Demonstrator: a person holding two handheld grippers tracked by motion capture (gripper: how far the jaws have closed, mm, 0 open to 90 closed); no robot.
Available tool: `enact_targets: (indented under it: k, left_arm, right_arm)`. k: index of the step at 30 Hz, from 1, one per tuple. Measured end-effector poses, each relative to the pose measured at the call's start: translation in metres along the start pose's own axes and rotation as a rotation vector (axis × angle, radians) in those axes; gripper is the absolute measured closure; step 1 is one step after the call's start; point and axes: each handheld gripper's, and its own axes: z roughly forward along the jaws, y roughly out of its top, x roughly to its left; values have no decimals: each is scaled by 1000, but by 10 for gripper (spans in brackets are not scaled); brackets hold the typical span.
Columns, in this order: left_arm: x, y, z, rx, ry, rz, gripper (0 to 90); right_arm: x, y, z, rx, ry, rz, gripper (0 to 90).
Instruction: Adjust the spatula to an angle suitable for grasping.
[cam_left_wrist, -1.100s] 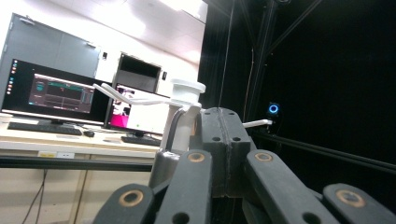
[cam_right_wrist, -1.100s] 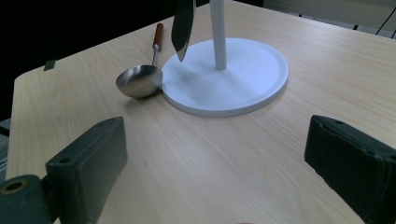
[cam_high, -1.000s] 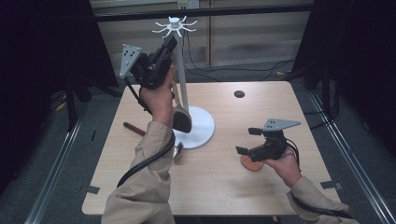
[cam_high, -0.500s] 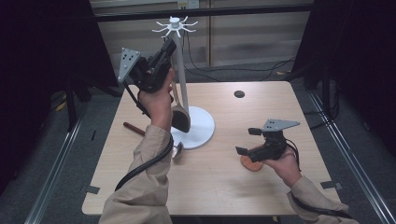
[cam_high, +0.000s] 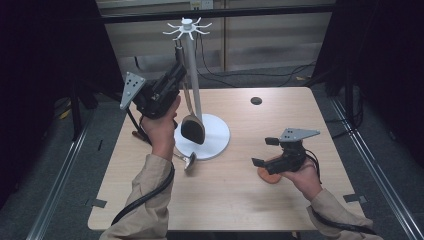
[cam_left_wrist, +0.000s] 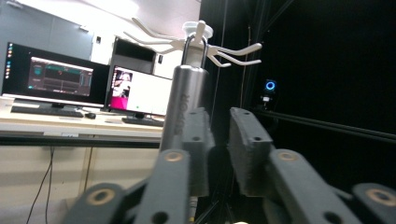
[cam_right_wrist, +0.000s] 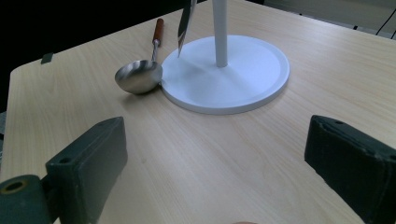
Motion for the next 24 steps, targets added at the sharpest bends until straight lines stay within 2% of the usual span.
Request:
enact_targets:
  k: [7, 14, 24]
  left_arm:
    - [2, -14, -9, -6, -29, -17, 558]
    - [0, -25, -14, 20, -45, 15, 435]
    - [3, -40, -22, 64, -35, 10, 275]
  right_arm:
    - [1, 0, 0, -5, 0, -5, 56]
    - [0, 0, -1, -4, -4, -5, 56]
    - [1, 0, 0, -4, 1, -6, 56]
